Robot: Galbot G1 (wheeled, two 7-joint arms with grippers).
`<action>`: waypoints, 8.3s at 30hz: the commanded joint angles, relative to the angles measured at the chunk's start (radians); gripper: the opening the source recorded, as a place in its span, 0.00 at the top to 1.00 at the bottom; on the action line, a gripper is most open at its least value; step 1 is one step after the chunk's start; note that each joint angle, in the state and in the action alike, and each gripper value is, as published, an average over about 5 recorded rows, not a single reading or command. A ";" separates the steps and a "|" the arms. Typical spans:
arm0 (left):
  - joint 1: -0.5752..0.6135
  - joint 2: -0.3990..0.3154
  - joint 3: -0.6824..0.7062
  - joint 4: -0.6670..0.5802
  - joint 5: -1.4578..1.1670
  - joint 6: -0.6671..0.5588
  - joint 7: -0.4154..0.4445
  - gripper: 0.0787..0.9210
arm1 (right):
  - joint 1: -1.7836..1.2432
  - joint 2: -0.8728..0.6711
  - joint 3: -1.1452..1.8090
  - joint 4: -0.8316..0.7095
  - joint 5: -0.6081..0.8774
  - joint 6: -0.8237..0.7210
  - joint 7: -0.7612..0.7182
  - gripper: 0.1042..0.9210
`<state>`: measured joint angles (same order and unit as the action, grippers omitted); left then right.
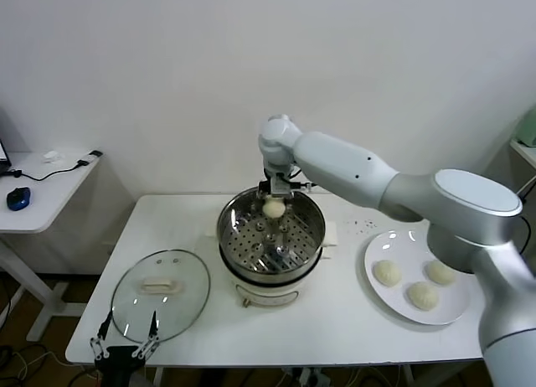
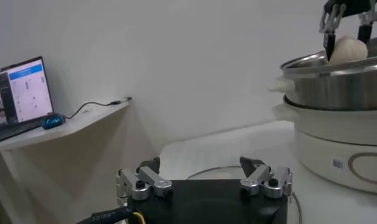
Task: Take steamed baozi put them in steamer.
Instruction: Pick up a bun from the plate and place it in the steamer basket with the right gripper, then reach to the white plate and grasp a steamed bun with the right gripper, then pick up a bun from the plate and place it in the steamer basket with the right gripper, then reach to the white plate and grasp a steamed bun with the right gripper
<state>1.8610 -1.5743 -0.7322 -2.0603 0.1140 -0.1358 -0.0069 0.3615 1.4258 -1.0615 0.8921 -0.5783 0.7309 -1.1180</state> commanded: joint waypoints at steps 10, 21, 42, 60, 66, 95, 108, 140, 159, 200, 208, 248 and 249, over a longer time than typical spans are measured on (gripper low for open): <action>0.004 0.004 0.000 0.007 -0.001 -0.002 0.000 0.12 | -0.040 0.028 0.002 -0.062 -0.007 0.014 0.013 0.22; 0.009 0.004 0.006 0.001 0.003 -0.001 0.005 0.12 | 0.055 -0.072 0.020 0.090 0.106 0.013 -0.045 0.12; 0.014 0.010 -0.012 -0.015 -0.041 -0.009 -0.002 0.12 | 0.323 -0.844 -0.379 0.412 1.134 -1.006 0.121 0.12; 0.010 -0.004 -0.008 -0.017 -0.006 -0.008 -0.035 0.12 | -0.245 -0.852 -0.028 0.287 0.718 -0.939 0.003 0.12; 0.011 0.000 -0.011 -0.008 -0.006 -0.009 -0.036 0.12 | -0.311 -0.760 0.037 0.212 0.697 -0.932 0.027 0.12; 0.012 -0.001 -0.008 0.006 -0.005 -0.017 -0.038 0.12 | -0.326 -0.661 0.101 0.088 0.660 -0.903 0.013 0.37; 0.014 0.001 -0.005 0.004 -0.008 -0.023 -0.037 0.12 | -0.006 -0.695 -0.118 0.139 0.915 -0.930 0.017 0.43; 0.007 -0.015 0.049 -0.029 -0.042 -0.019 -0.037 0.12 | 0.372 0.013 -0.556 0.192 1.621 -1.158 0.306 0.43; -0.013 0.005 0.025 0.006 -0.073 -0.014 -0.038 0.12 | 0.237 0.033 -0.592 0.160 1.573 -1.168 0.330 0.42; -0.007 0.003 0.009 -0.046 -0.083 0.032 -0.041 0.12 | 0.423 -0.926 -0.529 0.600 0.977 -0.960 0.011 0.12; -0.003 -0.016 0.009 -0.052 -0.034 0.039 -0.039 0.12 | -0.073 -1.114 -0.132 0.582 0.700 -0.910 0.002 0.12; -0.002 -0.052 0.016 -0.013 0.031 0.031 -0.041 0.12 | -0.477 -0.899 0.230 0.318 0.493 -0.853 0.004 0.32; -0.002 -0.052 0.016 -0.012 0.031 0.031 -0.041 0.12 | -0.474 -0.900 0.229 0.316 0.496 -0.852 0.003 0.36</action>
<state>1.8582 -1.6091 -0.7165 -2.0737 0.1425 -0.1044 -0.0478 -0.0976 0.5122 -0.8411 1.2199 -0.0689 -0.1232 -1.1107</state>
